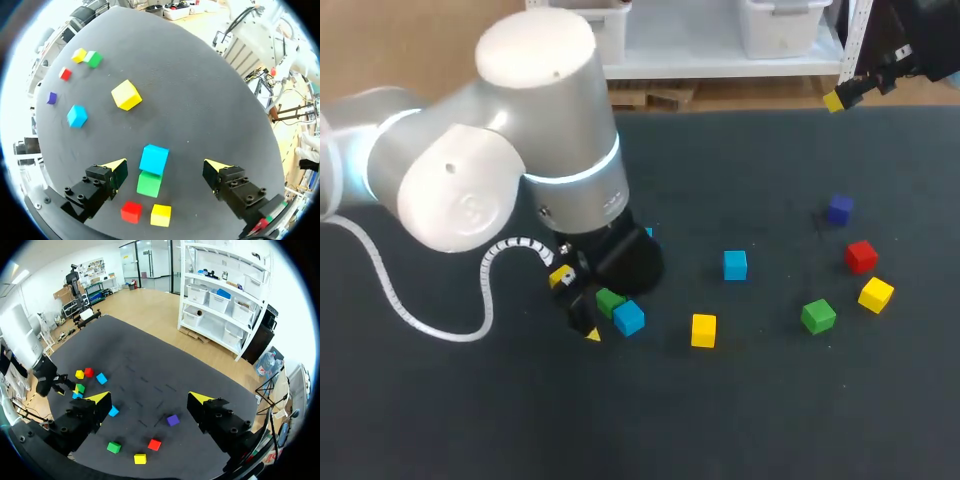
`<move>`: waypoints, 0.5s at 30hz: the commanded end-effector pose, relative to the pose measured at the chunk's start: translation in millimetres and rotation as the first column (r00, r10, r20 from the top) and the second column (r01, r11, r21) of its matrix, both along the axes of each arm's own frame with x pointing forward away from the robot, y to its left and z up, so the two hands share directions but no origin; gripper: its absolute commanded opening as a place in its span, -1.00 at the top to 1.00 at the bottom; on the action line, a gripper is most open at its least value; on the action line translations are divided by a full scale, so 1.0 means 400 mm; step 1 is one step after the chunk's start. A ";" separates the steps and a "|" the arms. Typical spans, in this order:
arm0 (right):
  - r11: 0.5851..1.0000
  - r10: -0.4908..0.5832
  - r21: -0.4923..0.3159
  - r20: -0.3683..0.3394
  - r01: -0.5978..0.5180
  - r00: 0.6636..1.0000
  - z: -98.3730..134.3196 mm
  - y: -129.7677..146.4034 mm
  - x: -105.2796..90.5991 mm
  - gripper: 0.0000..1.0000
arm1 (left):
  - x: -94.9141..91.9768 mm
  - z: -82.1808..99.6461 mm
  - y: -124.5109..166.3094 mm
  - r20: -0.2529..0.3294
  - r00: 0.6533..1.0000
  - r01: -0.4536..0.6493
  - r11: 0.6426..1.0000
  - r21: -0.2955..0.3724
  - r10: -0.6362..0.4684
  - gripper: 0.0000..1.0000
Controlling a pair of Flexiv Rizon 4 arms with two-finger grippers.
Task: Place the blue cubes, place green cubes on the blue cubes, place the yellow cubes on the green cubes, then place the red cubes on the yellow cubes, and place purple cube on the red cubes.
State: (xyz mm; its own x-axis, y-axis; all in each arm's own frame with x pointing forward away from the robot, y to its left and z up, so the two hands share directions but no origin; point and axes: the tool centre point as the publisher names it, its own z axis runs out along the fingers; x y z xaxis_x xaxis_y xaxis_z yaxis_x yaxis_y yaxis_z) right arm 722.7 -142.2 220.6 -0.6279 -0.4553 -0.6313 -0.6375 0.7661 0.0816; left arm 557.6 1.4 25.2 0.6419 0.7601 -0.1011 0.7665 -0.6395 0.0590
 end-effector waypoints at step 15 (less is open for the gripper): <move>1.000 -0.002 -0.001 0.002 0.002 1.000 0.000 0.000 -0.002 -1.00 | 0.031 -0.080 -0.052 -0.023 1.000 -0.006 1.000 0.017 0.006 0.95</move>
